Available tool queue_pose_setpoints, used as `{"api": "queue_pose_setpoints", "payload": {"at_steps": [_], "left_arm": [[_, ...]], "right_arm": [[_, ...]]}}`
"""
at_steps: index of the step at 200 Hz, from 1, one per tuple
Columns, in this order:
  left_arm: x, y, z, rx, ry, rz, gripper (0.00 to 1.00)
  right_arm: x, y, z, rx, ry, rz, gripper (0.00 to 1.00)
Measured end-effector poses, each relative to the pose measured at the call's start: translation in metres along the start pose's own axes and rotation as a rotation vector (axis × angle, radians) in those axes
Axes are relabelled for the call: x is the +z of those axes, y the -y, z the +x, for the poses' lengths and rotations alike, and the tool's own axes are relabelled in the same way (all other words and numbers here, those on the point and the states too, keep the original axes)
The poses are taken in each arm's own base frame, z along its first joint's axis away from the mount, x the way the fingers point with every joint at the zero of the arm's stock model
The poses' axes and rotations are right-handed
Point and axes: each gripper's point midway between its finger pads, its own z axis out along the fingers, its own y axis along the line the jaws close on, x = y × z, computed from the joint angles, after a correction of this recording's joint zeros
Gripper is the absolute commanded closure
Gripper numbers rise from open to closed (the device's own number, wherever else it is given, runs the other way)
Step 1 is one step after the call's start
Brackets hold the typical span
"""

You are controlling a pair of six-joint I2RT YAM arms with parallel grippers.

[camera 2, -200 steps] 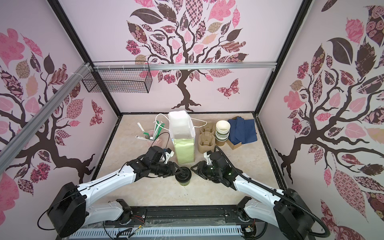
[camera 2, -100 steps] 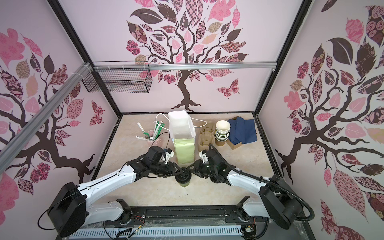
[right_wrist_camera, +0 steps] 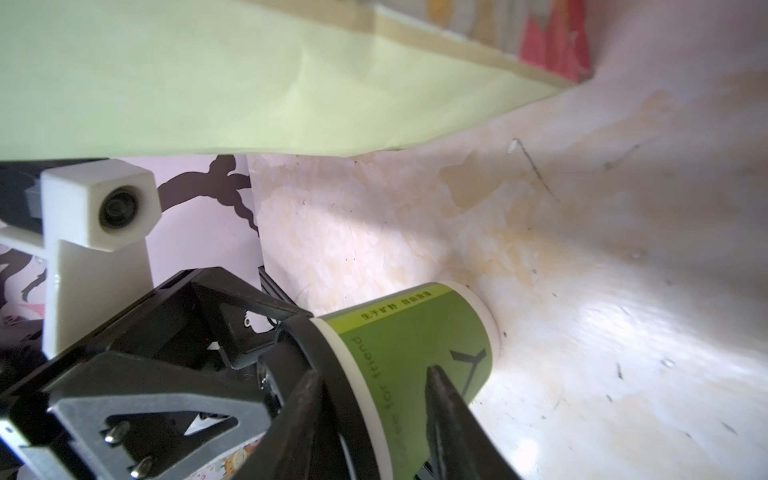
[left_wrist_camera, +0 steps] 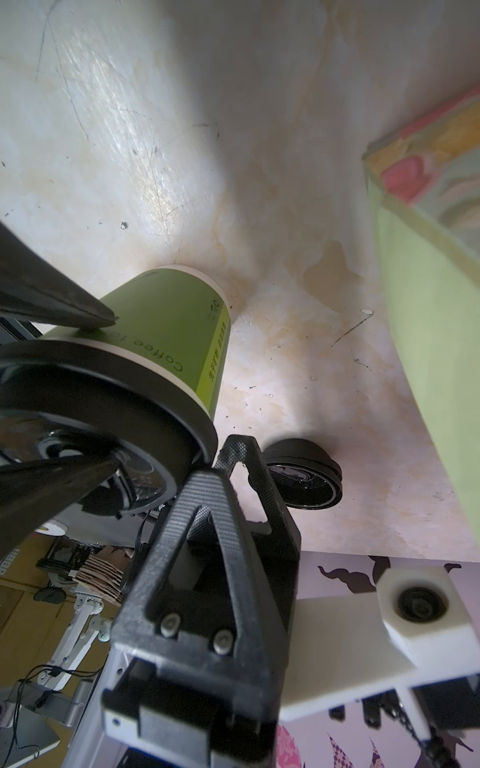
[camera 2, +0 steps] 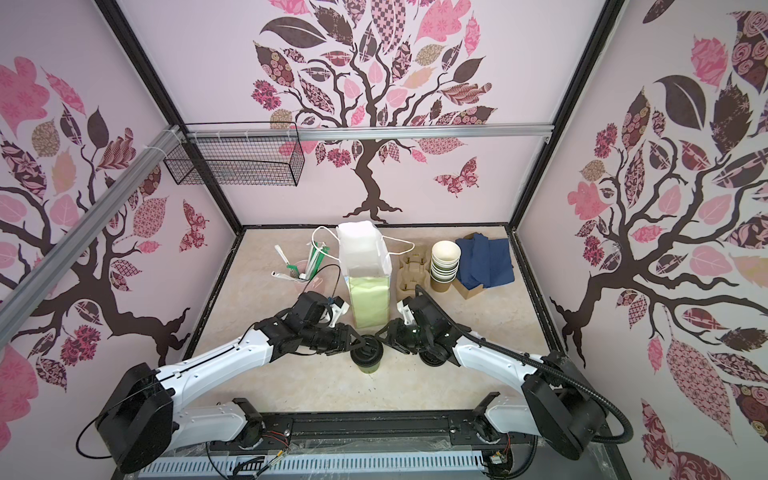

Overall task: Pack the takeout coffee
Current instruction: 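Hold the cup with the right gripper and the lid with the left gripper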

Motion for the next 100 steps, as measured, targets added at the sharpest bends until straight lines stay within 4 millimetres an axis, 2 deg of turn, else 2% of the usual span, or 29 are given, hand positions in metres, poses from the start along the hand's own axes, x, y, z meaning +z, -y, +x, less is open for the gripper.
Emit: {"api": "queue_pose_setpoints", "payload": {"at_steps": [15,44,55,82,100], "left_arm": [[0.0,0.0,0.0,0.001,0.002,0.0,0.49],[0.0,0.0,0.0,0.001,0.003,0.0,0.49],[0.0,0.0,0.0,0.001,0.003,0.0,0.49],[0.0,0.0,0.0,0.001,0.003,0.0,0.49],[0.0,0.0,0.0,0.001,0.003,0.0,0.49]], "right_arm": [[-0.013,-0.005,0.001,-0.004,0.028,-0.006,0.52],[-0.035,-0.027,0.002,-0.034,0.078,-0.085,0.61],[-0.036,-0.024,0.008,-0.026,0.059,-0.097,0.64],[-0.029,0.001,0.028,0.025,-0.02,-0.061,0.71],[-0.028,0.001,0.034,0.027,-0.052,-0.07,0.75]]}}
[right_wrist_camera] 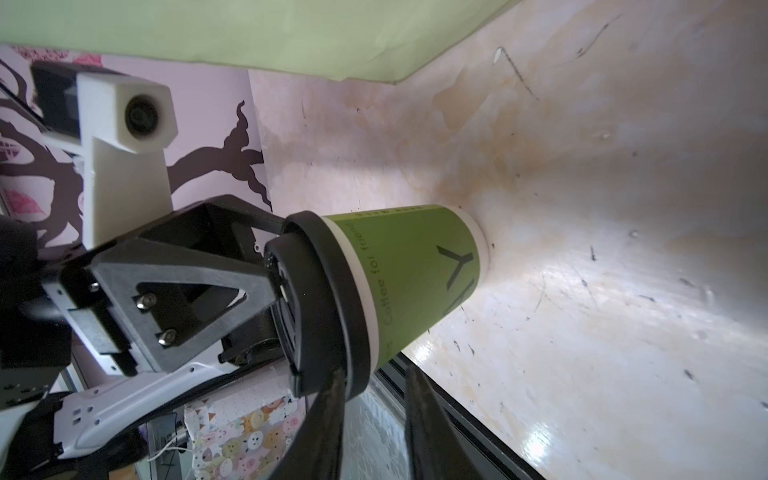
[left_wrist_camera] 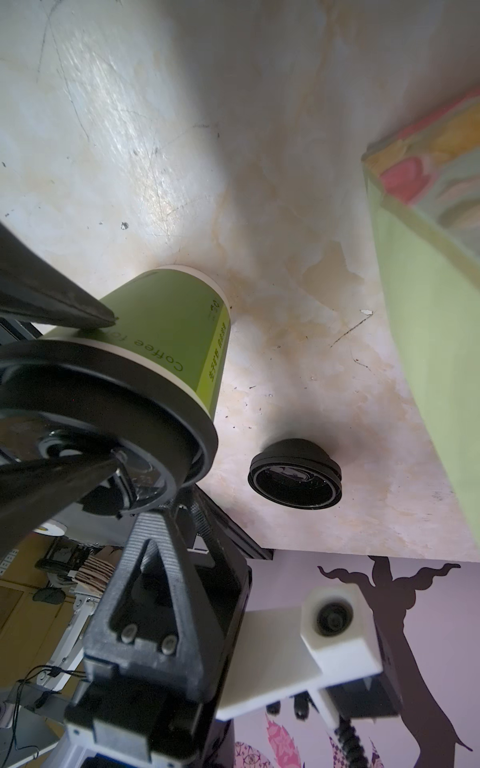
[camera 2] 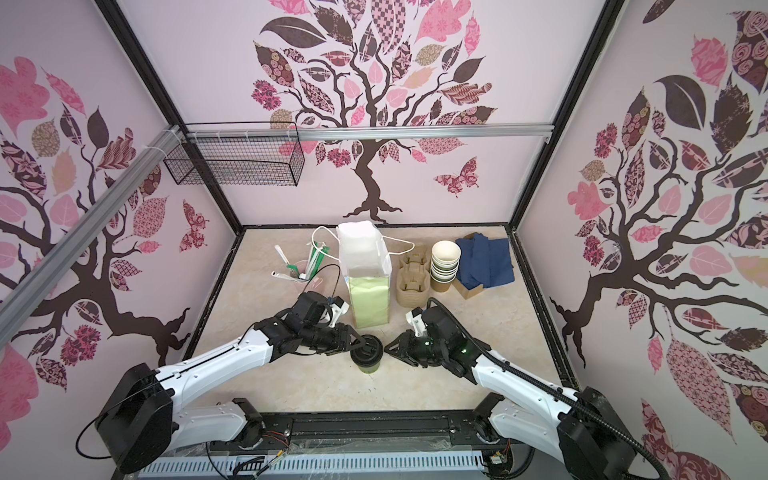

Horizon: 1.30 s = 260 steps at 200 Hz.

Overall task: Pack the takeout coffee
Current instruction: 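Hold the cup with the right gripper and the lid with the left gripper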

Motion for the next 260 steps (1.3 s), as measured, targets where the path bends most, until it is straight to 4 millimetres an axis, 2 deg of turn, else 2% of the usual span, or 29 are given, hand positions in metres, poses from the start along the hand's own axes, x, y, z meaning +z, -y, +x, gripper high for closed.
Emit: {"api": "queue_pose_setpoints", "payload": {"at_steps": [155,233,260], "left_arm": [[-0.002,-0.001,0.001,-0.003,0.006,-0.008,0.5],[-0.003,-0.002,0.001,-0.001,0.013,-0.008,0.51],[-0.003,-0.002,0.001,0.0,0.015,-0.007,0.51]], "right_arm": [[0.014,0.001,0.008,-0.015,-0.093,-0.032,0.89],[0.019,0.005,0.007,-0.069,-0.11,-0.023,0.89],[0.018,0.004,0.007,-0.083,-0.11,-0.023,0.83]]}}
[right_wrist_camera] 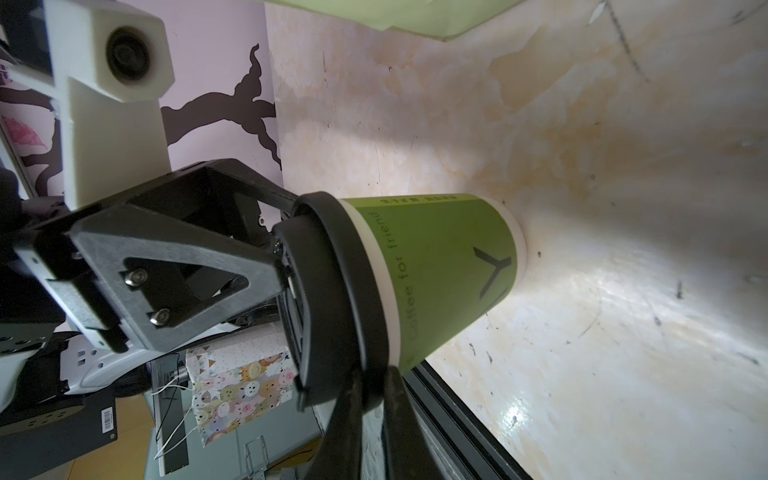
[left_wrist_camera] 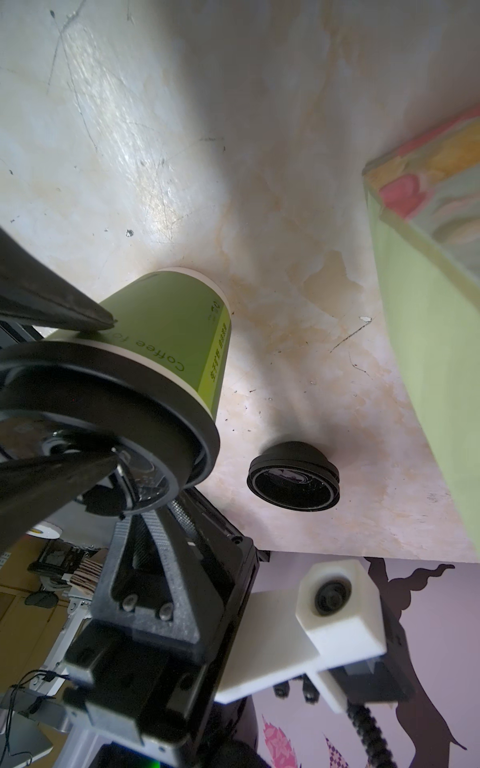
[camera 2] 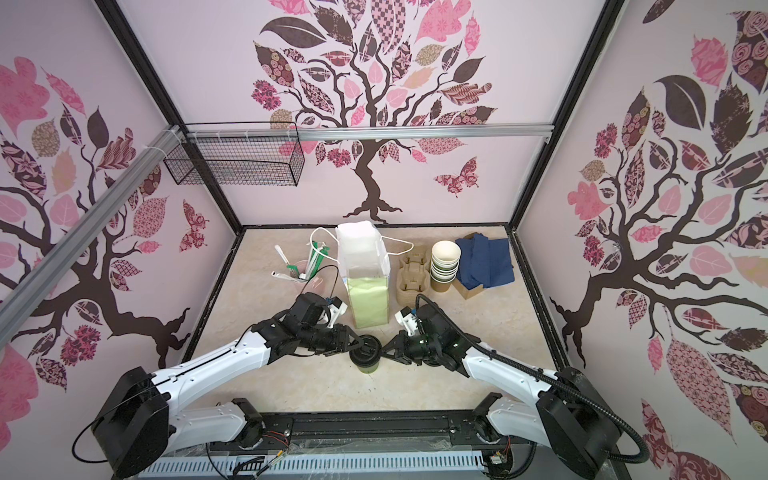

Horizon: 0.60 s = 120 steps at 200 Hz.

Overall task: Pack the takeout coffee
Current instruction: 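Hold the cup with the right gripper and the lid with the left gripper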

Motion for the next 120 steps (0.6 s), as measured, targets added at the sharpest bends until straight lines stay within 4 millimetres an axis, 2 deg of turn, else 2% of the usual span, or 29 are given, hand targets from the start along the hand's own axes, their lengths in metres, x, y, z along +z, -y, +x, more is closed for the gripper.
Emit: {"api": "queue_pose_setpoints", "payload": {"at_steps": [20,65,120], "left_arm": [[0.0,0.0,0.0,0.001,0.001,0.002,0.51],[0.0,0.001,0.0,0.002,0.002,0.003,0.51],[0.0,0.001,0.0,0.002,0.002,0.003,0.51]], "right_arm": [[-0.005,-0.003,-0.001,-0.007,0.022,0.001,0.74],[-0.015,-0.009,0.007,0.015,0.043,-0.026,0.62],[-0.001,-0.003,0.029,0.017,-0.047,-0.008,0.61]]}}
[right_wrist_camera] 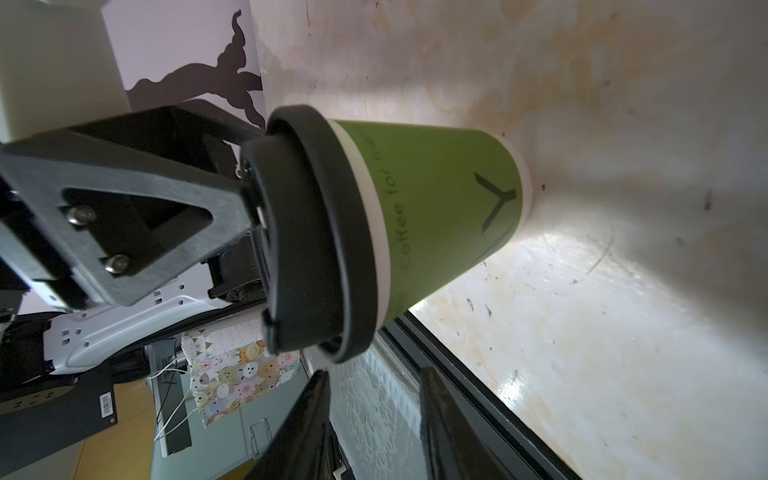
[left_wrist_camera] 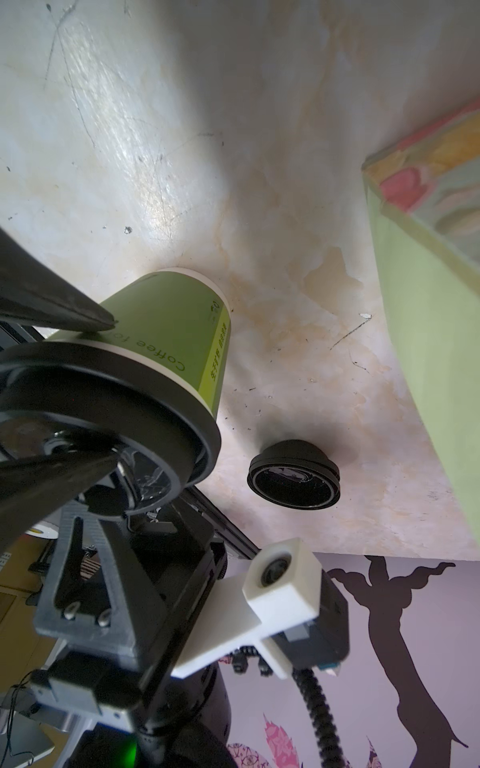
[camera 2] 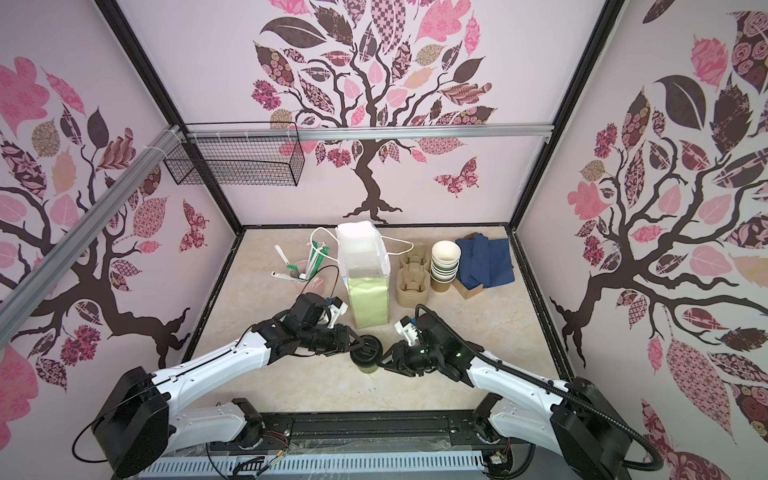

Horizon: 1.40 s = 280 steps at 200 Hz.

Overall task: Pack the takeout coffee
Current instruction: 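Hold the cup with the right gripper and the lid with the left gripper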

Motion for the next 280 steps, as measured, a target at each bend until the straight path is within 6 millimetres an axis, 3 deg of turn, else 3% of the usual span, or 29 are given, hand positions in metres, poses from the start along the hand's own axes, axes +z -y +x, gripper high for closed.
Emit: {"api": "queue_pose_setpoints", "payload": {"at_steps": [60,128,190,280], "left_arm": [[0.0,0.0,-0.001,0.001,0.003,-0.002,0.51],[0.0,0.0,-0.001,0.002,0.004,-0.002,0.51],[0.0,0.0,0.0,0.001,0.002,-0.002,0.52],[0.0,-0.001,-0.001,0.002,0.005,-0.004,0.52]], "right_arm": [[0.007,0.003,0.001,0.009,-0.019,0.004,0.61],[0.006,-0.011,-0.004,-0.02,-0.003,-0.049,0.62],[0.007,-0.003,-0.007,-0.007,0.024,-0.024,0.71],[0.01,0.004,-0.008,-0.068,0.035,0.014,0.71]]}}
